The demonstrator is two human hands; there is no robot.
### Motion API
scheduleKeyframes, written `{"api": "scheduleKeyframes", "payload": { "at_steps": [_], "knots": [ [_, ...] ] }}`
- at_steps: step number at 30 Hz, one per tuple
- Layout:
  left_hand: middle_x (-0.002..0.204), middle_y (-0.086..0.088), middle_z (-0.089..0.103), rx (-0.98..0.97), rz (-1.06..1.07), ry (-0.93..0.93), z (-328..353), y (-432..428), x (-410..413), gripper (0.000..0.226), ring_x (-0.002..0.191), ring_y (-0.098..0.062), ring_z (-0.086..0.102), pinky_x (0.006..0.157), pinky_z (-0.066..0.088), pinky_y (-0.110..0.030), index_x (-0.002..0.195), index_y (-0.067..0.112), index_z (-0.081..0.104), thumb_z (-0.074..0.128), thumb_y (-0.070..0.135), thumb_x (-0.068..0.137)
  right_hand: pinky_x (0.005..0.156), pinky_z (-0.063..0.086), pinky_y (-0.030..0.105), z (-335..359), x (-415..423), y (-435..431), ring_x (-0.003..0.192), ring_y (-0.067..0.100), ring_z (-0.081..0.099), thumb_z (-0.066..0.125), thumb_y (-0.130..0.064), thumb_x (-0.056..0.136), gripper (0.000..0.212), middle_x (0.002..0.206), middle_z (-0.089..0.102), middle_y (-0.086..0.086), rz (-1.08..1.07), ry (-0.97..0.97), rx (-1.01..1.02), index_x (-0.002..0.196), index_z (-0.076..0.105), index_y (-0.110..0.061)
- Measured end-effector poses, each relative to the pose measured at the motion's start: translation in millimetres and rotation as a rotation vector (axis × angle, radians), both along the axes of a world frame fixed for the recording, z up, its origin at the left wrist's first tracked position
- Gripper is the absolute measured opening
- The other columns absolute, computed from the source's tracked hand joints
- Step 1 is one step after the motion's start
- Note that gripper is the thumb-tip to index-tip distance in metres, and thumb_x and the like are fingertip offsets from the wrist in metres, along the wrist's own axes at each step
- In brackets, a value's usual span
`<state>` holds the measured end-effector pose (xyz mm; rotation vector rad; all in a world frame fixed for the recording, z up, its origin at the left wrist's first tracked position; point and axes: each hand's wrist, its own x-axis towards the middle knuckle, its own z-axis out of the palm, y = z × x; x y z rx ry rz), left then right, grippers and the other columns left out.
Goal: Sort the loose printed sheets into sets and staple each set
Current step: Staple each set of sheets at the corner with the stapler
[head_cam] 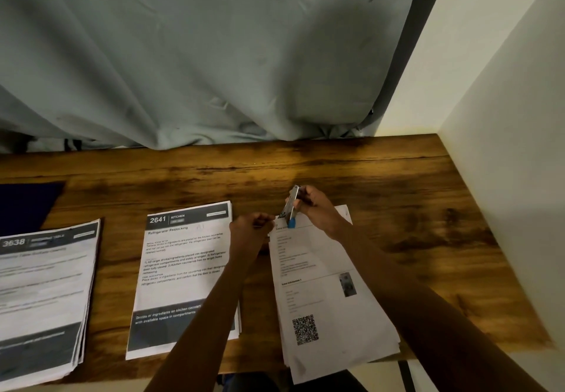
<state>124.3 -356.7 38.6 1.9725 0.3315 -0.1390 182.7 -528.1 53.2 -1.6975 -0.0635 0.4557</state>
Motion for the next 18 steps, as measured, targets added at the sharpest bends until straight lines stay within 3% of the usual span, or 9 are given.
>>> {"api": "scheduleKeyframes", "payload": {
  "at_steps": [4,8,18],
  "knots": [
    [0.091,0.003,0.067,-0.023,0.002,0.005,1.0,0.4,0.9,0.008,0.089,-0.015,0.067,0.077,0.058,-0.030,0.094,0.019,0.064,0.063,0.013,0.089,0.100,0.046,0.042,-1.3,3.6,4.5,0.112,0.018,0.057,0.054,-0.006,0.092,0.025,0.118,0.061,0.007,0.056,-0.028,-0.086,0.113,0.053,-0.019],
    [0.089,0.005,0.067,-0.029,-0.008,-0.012,3.4,-0.2,0.7,0.011,0.087,-0.013,0.067,0.071,0.056,-0.022,0.089,0.023,0.063,0.063,0.012,0.089,0.099,0.047,0.041,-0.5,4.9,7.4,0.112,0.019,0.057,0.053,-0.007,0.093,0.024,0.118,0.061,0.008,0.071,-0.034,-0.110,0.115,0.052,-0.017],
    [0.093,0.002,0.065,-0.007,-0.017,-0.015,3.2,0.4,0.5,0.013,0.091,-0.017,0.065,0.076,0.057,-0.029,0.101,0.011,0.066,0.062,0.011,0.089,0.095,0.047,0.037,-3.3,6.6,9.1,0.112,0.021,0.056,0.054,-0.011,0.093,0.019,0.116,0.060,0.009,0.088,-0.037,-0.182,0.112,0.052,-0.014]
  ]
}}
